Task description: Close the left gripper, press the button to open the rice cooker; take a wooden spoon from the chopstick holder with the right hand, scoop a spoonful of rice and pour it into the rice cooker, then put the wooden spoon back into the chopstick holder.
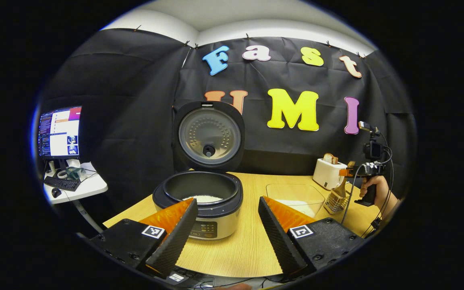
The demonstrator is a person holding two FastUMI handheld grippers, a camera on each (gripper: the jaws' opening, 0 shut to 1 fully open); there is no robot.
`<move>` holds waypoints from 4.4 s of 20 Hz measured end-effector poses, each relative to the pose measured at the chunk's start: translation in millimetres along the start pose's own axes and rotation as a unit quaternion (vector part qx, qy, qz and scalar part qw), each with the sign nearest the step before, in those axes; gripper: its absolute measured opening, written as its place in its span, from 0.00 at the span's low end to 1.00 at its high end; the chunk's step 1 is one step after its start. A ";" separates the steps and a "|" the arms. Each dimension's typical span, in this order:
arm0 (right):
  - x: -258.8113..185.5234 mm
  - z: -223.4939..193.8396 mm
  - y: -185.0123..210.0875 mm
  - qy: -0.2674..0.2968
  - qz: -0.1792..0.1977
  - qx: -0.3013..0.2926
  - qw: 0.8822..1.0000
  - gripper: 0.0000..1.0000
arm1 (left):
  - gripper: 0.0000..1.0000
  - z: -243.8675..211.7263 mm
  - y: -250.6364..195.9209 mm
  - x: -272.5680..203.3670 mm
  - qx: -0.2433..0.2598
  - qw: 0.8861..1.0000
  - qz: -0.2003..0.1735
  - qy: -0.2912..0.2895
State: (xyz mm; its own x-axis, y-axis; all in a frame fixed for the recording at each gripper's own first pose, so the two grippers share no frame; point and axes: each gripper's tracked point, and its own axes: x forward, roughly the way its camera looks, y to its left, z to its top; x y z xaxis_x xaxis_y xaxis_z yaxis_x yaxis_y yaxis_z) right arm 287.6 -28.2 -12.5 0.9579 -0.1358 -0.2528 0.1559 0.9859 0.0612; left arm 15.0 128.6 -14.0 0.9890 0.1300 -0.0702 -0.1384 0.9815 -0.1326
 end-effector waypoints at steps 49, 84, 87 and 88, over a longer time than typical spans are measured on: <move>-184.5 -42.5 -8.7 -0.082 0.130 -0.025 0.988 0.95 | 0.97 245.6 61.0 276.2 0.016 0.993 0.031 -0.109; -255.9 -5.5 -4.6 -0.147 0.130 -0.047 0.979 0.96 | 0.90 10.9 68.4 116.7 0.050 0.990 0.019 0.130; -258.1 -4.9 -3.5 -0.147 0.132 -0.046 0.979 0.95 | 0.90 3.1 71.2 100.9 0.044 0.986 0.019 0.160; -259.2 -4.5 -2.3 -0.148 0.134 -0.047 0.979 0.96 | 0.90 2.6 71.8 97.9 0.043 0.984 0.021 0.172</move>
State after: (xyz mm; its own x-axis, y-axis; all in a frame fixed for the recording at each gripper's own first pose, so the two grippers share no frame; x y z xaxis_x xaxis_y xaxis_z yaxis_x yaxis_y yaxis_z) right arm 37.9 5.2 48.5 0.9914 0.1199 0.0519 -0.1197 0.9928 -0.0057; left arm 102.0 212.2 -27.9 0.9044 0.1290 -0.4066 -0.1587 0.9865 -0.0399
